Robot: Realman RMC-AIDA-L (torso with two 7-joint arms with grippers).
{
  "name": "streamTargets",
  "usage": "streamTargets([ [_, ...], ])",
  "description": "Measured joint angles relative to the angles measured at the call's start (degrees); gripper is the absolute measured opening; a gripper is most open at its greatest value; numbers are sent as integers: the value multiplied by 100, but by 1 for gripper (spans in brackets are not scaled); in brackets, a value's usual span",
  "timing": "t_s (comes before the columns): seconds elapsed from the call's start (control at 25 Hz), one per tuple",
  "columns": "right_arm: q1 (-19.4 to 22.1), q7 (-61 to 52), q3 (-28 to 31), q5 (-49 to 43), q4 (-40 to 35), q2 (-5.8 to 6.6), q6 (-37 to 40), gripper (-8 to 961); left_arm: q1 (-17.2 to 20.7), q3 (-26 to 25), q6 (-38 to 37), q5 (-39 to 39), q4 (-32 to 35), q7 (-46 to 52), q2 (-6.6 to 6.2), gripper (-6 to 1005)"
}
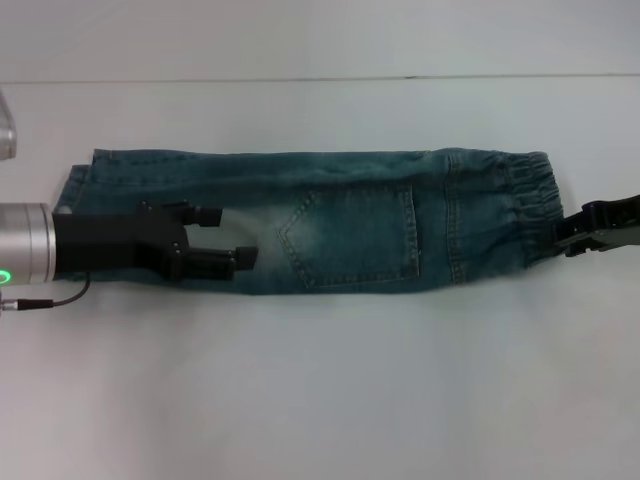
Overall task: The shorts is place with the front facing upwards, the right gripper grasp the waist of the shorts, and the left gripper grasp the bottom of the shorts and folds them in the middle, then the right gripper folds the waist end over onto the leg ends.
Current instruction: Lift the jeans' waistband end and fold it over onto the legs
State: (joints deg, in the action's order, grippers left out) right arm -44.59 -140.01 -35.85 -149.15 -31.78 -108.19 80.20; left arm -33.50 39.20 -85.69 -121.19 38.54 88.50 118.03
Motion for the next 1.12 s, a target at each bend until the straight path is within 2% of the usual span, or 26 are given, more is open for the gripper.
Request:
streamTargets([
  [0.56, -114, 227, -126, -7, 77, -48, -118, 106, 59, 0, -35, -1, -14, 4, 0, 858],
  [0.92, -121, 420, -107, 30, 17, -59, -84, 78, 84, -19, -23, 158, -23, 10, 22, 846],
  [1.12, -119, 527, -85, 207, -19, 2, -44, 80, 99, -206, 24, 319, -23, -55, 93, 839],
])
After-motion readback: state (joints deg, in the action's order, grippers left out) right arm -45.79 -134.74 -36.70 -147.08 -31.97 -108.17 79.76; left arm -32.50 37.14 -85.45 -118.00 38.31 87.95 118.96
